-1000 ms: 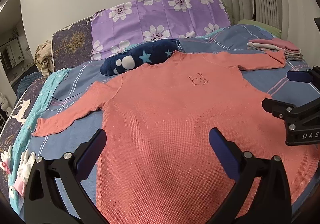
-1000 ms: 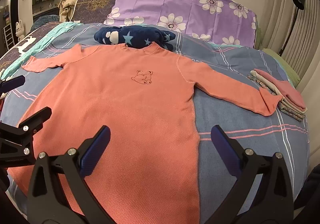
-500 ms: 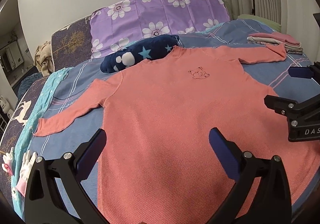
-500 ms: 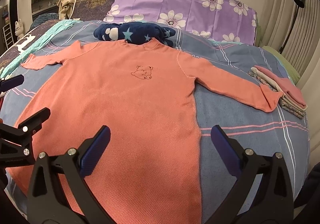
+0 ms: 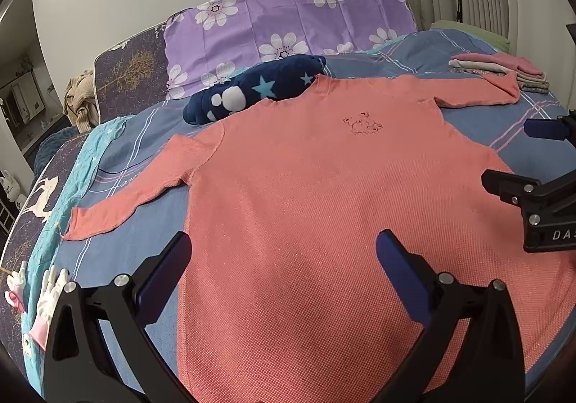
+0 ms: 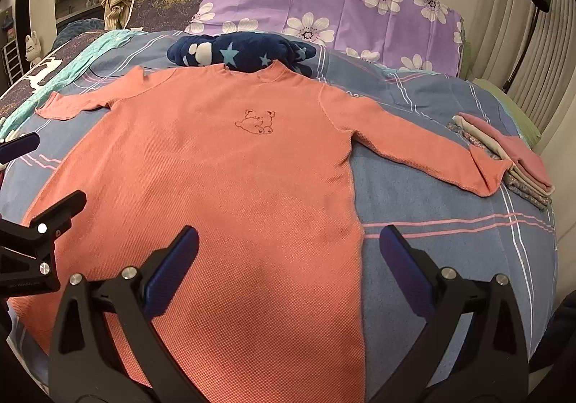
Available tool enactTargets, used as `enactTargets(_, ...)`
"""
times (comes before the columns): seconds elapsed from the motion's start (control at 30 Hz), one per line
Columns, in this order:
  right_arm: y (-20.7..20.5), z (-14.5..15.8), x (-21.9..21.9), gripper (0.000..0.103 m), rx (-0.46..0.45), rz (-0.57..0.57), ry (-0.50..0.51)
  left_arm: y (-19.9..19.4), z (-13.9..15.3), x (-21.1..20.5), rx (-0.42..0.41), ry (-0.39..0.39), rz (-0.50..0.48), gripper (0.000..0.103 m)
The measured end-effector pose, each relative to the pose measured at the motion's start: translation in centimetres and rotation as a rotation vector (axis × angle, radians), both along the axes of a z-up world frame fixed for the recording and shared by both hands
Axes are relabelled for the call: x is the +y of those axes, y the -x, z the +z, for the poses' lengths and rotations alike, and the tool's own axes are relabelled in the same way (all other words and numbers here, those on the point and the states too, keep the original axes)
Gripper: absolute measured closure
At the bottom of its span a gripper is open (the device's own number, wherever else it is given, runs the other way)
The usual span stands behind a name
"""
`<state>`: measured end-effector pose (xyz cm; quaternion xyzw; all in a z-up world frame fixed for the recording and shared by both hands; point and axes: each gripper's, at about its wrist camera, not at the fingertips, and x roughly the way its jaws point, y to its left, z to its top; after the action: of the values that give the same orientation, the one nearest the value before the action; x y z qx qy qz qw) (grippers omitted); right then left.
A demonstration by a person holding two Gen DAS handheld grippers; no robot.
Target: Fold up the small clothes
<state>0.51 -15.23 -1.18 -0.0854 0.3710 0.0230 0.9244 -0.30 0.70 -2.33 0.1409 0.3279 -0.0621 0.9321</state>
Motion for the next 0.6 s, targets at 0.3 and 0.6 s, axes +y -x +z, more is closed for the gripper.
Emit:
enactTargets(0.3, 0.02, -0.27, 0.07, 0.002, 0.009, -0.002, 0.004, 0.02, -0.43, 0.36, 0.013, 0.004, 0.009, 0.001)
enactTargets(0.6, 0.08, -0.40, 0.11, 0.002, 0.011, 0.002, 0.006, -0.15, -0.71, 0.59, 0.032, 0.005, 0.013, 0.001)
